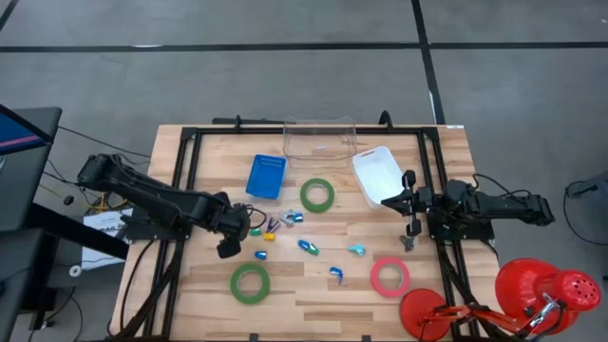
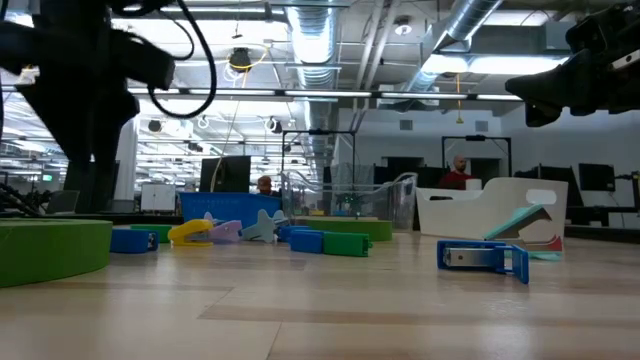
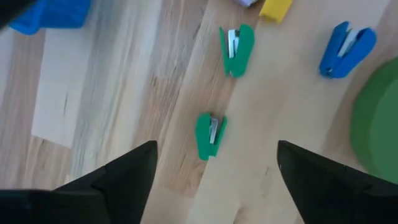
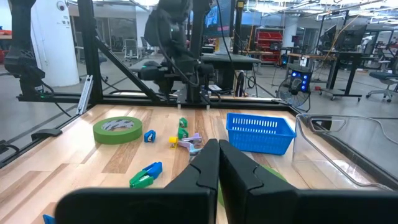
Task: Pick and place Stapler, Stapler remover, tape
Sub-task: Put the top left green stapler into the blue bin
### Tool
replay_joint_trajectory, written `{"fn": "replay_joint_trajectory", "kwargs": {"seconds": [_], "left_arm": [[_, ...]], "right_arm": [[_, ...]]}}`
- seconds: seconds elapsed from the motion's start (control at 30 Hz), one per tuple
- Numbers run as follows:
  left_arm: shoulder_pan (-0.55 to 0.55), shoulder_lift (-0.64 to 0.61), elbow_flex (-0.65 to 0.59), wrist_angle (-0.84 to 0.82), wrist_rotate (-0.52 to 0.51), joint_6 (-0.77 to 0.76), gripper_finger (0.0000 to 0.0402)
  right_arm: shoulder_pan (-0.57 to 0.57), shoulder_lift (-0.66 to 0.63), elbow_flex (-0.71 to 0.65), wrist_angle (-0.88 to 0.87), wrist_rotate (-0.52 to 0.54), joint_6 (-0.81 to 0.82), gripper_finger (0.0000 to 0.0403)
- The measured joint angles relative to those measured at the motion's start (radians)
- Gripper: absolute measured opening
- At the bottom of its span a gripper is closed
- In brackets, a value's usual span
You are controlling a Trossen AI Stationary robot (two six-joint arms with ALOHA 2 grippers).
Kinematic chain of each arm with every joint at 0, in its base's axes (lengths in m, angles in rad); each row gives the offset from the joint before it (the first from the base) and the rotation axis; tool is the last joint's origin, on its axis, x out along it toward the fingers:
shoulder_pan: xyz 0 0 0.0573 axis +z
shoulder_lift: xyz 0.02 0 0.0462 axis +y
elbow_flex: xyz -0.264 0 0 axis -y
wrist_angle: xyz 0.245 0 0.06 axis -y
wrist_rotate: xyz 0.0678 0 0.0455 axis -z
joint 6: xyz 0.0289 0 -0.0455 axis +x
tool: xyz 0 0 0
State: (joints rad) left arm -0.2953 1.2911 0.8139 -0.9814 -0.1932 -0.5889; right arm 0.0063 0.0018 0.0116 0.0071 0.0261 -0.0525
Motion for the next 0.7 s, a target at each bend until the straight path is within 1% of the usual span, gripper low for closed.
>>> {"fn": "replay_joint_trajectory", "kwargs": {"seconds": [0.13, 0.37, 0.7], "left_arm": [[0.0, 0.0, -0.045, 0.043, 0.0, 0.0, 0.0314], [0.0, 0.0, -0.132, 0.181, -0.001, 0.007, 0.0314], [0.0, 0.0, -0.211, 0.222, -0.001, 0.007, 0.0303]], "right_arm": [[0.0, 0.0, 0.0, 0.0, 0.0, 0.0, 0.0001], [0.0, 0.0, 0.0, 0.0, 0.0, 0.0, 0.0001], [0.0, 0.0, 0.0, 0.0, 0.0, 0.0, 0.0001]]}}
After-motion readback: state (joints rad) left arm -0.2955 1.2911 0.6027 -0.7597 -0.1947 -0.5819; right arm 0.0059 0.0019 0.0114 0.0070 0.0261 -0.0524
